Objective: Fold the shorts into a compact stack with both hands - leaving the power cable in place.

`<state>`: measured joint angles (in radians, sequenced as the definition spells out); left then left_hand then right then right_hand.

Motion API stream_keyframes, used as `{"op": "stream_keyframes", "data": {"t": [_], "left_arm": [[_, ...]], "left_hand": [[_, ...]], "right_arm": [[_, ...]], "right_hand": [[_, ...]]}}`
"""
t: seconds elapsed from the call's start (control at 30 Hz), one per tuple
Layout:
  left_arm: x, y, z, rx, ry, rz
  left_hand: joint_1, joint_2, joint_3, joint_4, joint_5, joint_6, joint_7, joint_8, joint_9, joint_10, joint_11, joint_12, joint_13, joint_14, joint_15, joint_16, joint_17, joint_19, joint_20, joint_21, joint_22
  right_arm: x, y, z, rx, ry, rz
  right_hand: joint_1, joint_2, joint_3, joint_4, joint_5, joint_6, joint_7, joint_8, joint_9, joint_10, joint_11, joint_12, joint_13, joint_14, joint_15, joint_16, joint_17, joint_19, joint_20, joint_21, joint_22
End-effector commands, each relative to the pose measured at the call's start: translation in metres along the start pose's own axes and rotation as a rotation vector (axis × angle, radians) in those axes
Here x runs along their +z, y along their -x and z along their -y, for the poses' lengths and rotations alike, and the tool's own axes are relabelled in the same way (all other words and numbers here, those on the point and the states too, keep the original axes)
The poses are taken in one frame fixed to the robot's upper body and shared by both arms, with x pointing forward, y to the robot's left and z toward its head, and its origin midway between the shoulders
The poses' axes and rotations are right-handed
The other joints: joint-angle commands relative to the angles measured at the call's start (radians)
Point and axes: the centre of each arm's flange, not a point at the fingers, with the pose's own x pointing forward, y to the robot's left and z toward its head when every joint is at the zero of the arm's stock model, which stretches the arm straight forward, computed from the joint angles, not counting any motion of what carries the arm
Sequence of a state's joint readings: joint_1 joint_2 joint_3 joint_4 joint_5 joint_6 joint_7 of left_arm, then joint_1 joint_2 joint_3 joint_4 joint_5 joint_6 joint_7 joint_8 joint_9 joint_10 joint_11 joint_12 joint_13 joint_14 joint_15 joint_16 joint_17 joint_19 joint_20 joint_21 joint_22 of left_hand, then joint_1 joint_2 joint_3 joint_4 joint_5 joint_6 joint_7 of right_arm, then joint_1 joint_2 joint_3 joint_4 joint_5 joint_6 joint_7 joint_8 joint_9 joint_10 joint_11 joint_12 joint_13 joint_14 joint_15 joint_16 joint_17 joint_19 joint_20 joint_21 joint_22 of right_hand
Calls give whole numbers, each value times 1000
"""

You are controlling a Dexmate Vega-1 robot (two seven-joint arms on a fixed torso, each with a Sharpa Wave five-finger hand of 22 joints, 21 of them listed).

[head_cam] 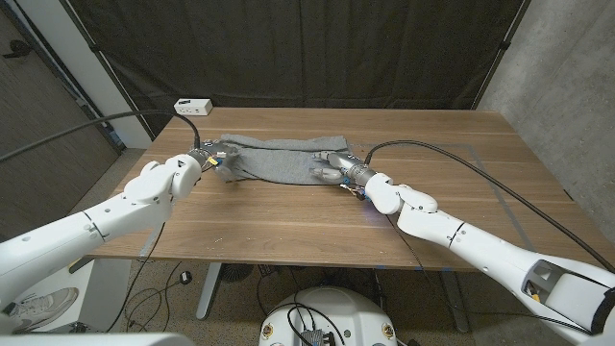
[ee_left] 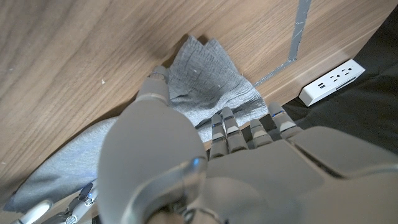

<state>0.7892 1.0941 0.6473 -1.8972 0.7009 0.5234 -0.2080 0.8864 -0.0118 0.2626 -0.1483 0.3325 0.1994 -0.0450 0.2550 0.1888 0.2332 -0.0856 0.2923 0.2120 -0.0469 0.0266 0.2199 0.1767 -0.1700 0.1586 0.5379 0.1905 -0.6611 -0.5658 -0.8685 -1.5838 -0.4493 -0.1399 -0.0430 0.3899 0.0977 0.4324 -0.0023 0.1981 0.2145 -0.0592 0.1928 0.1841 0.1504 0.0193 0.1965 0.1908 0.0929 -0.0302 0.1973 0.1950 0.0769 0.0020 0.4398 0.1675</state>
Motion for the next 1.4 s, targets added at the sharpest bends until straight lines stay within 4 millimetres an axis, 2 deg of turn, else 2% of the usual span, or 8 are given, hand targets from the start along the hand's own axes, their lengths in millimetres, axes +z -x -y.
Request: {"op": "stream_keyframes", "data": {"t": [0.03, 0.2, 0.3, 0.5, 0.6, 0.93, 1.13, 1.4], "left_arm": [[11, -9, 8, 24, -91, 0], [18, -11, 11, 19, -137, 3], [23, -11, 12, 29, -174, 10], [32, -10, 14, 50, -250, 8], [34, -10, 16, 67, -283, -3], [34, -15, 27, 97, -332, -25], [36, -16, 28, 186, -355, -22], [40, -16, 19, 282, -424, -5]], "left_hand": [[20, 3, 7, 1, -14, 15, -1, 3, 5, 22, 3, 10, 7, 21, 6, 11, 1, -19, -3, 3, 3], [38, 11, 8, -2, -39, 43, -18, 8, 7, 56, -15, 20, 12, 41, 1, 13, 1, -9, -3, 3, 3], [55, 33, 10, 2, -82, 99, -28, 20, 17, 161, -44, 80, 41, 85, -8, 14, 2, 2, -1, -2, 3], [80, 53, 18, -3, -112, 148, -28, 35, 28, 181, -43, 117, 68, 113, -1, 8, 3, 16, 4, -3, 3], [124, 76, 37, -16, -125, 182, -36, 45, 33, 220, -63, 145, 82, 151, -14, 10, 2, 41, -4, 2, 4], [242, 105, 84, -26, -105, 280, -48, 73, 30, 411, -99, 196, 95, 242, -59, 15, -2, 113, -33, 26, 7], [282, 158, 122, -16, -85, 458, -53, 132, 29, 541, -99, 215, 103, 355, -84, 26, -4, 164, -45, 54, 12], [307, 183, 180, -13, -74, 692, -50, 227, 38, 606, -86, 206, 123, 438, -132, 9, -6, 180, -47, 81, 17]], "right_arm": [[-3, -2, -3, 15, -16, -15], [-5, -4, -3, 15, -25, -15], [-7, -6, -5, 19, -25, -24], [-11, -10, -7, 47, -34, -30], [-13, -12, -8, 68, -32, -35], [-20, -16, -8, 106, -33, -47], [-21, -17, -7, 120, -18, -60], [-21, -16, -8, 121, -14, -53]], "right_hand": [[4, 10, 1, -9, -1, 6, 2, 7, 2, 9, 0, 8, 0, 7, 3, 6, 1, 5, 4, -5, 3], [3, 12, -1, -11, -2, 11, 4, 8, 2, 11, 6, 8, 1, 13, 4, 9, 0, 7, 11, -8, 3], [2, 13, -3, -13, -3, 12, 4, 7, 2, 12, 4, 8, 1, 13, 3, 9, 0, 7, 17, -10, 3], [0, 15, -6, -16, -4, 24, 7, 10, 2, 19, 1, 9, 1, 17, 6, 11, -1, 9, 20, -15, 3], [-3, 17, -8, -16, -4, 39, 8, 15, 2, 26, 4, 11, 1, 22, 7, 13, -1, 13, 22, -17, 3], [-20, 25, -10, -15, -4, 123, 19, 34, 2, 76, 18, 22, 1, 64, 9, 23, -3, 37, 23, -27, 4], [-25, 28, -6, -17, -4, 173, 25, 42, 2, 119, 19, 32, 0, 95, 3, 28, -5, 55, 21, -32, 4], [-28, 38, 0, -18, -2, 205, 33, 45, 1, 149, 29, 36, 0, 115, 5, 30, -7, 71, 25, -35, 4]]}}
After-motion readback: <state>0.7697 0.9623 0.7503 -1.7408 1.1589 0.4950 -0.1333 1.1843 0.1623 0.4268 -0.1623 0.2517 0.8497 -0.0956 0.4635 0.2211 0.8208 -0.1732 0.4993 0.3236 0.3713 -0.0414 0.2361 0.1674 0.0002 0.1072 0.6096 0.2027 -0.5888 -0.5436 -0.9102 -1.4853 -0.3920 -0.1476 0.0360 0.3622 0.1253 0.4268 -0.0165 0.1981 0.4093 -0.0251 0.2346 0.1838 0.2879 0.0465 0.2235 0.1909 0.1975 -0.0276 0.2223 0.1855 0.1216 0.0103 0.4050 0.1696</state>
